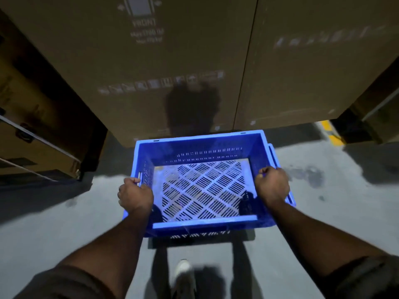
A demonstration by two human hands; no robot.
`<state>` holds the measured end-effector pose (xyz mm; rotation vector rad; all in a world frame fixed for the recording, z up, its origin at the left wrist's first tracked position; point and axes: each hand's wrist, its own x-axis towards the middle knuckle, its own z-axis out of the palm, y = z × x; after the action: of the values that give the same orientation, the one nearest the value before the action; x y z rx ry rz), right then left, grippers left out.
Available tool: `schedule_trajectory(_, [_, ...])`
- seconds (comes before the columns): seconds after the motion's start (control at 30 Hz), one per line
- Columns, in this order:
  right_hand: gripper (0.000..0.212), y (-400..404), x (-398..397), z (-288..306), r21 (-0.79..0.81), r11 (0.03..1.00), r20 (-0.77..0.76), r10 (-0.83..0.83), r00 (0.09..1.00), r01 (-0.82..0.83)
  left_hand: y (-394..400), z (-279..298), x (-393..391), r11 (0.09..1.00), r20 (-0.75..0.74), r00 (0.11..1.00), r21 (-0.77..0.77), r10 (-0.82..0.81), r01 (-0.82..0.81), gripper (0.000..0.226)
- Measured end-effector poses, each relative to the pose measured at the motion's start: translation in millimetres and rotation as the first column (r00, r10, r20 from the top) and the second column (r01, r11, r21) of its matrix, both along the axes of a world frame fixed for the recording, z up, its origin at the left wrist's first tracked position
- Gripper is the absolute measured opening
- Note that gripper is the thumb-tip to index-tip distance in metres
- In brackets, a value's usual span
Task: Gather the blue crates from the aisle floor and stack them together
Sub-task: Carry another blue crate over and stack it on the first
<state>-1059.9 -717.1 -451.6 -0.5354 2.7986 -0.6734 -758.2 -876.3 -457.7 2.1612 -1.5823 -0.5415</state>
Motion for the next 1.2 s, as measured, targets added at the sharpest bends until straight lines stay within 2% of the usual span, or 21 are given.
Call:
schedule_trajectory(0.13, [0.029, -34, -20, -23, -0.031, 0.998, -0.053, 0.059, 0.997, -0.061, -30, -24, -14, 0.999, 0.007, 1.000, -0.037, 0.021, -0.021, 0.024])
schedule_trajectory(0.27, [0.029, -56, -36, -46, -0.039, 0.998, -0.091, 0.048, 0.995, -0.052, -46, -47, -28, 0.993, 0.010, 0.999, -0.105, -0.049, 0.050, 0.022])
schedule_trajectory(0.37, [0.032, -54, -42, -66, -0.022, 0.996, -0.135, 0.081, 0.988, -0.084, -41, -64, -43, 0.989, 0.141, 0.987, -0.114, -0.076, 0.092, 0.021])
schedule_trajectory(0.43, [0.039, -52, -37, -77, -0.011, 0.993, -0.150, 0.117, 0.982, -0.120, -39, -71, -51, 0.992, 0.241, 0.966, -0.067, -0.090, 0.110, 0.027])
schedule_trajectory(0.5, [0.044, -52, -20, -82, -0.026, 0.986, -0.195, 0.155, 0.969, -0.163, -39, -68, -57, 0.993, 0.256, 0.961, -0.031, -0.104, 0.115, 0.035])
schedule_trajectory(0.57, [0.043, -52, 9, -80, -0.051, 0.964, -0.281, 0.236, 0.930, -0.260, -29, -65, -69, 0.974, 0.267, 0.948, -0.099, -0.174, 0.206, 0.038])
schedule_trajectory(0.63, [0.036, -50, 48, -77, -0.088, 0.920, -0.264, 0.347, 0.900, -0.381, 1, -66, -91, 0.916, 0.235, 0.911, -0.140, -0.338, 0.376, 0.032])
schedule_trajectory(0.7, [0.035, -41, 81, -77, -0.073, 0.875, -0.251, 0.449, 0.858, -0.479, 45, -73, -117, 0.871, 0.170, 0.866, -0.073, -0.469, 0.486, 0.024])
schedule_trajectory(0.73, [0.037, -35, 90, -78, -0.059, 0.858, -0.275, 0.477, 0.834, -0.510, 63, -77, -125, 0.853, 0.198, 0.843, -0.051, -0.500, 0.519, 0.026])
schedule_trajectory(0.83, [0.035, -20, 90, -86, 0.097, 0.782, -0.420, 0.593, 0.687, -0.615, 81, -81, -131, 0.828, 0.336, 0.807, -0.121, -0.485, 0.548, 0.035])
schedule_trajectory(0.93, [0.032, -11, 76, -91, 0.208, 0.750, -0.549, 0.621, 0.560, -0.628, 81, -80, -129, 0.812, 0.379, 0.775, -0.094, -0.505, 0.575, 0.038])
schedule_trajectory(1.07, [0.031, -7, 72, -91, 0.217, 0.727, -0.542, 0.645, 0.538, -0.652, 86, -81, -135, 0.777, 0.472, 0.697, -0.041, -0.539, 0.628, 0.043])
schedule_trajectory(1.2, [0.029, -4, 61, -92, 0.225, 0.746, -0.578, 0.620, 0.531, -0.627, 89, -78, -145, 0.753, 0.520, 0.633, 0.030, -0.574, 0.658, 0.044])
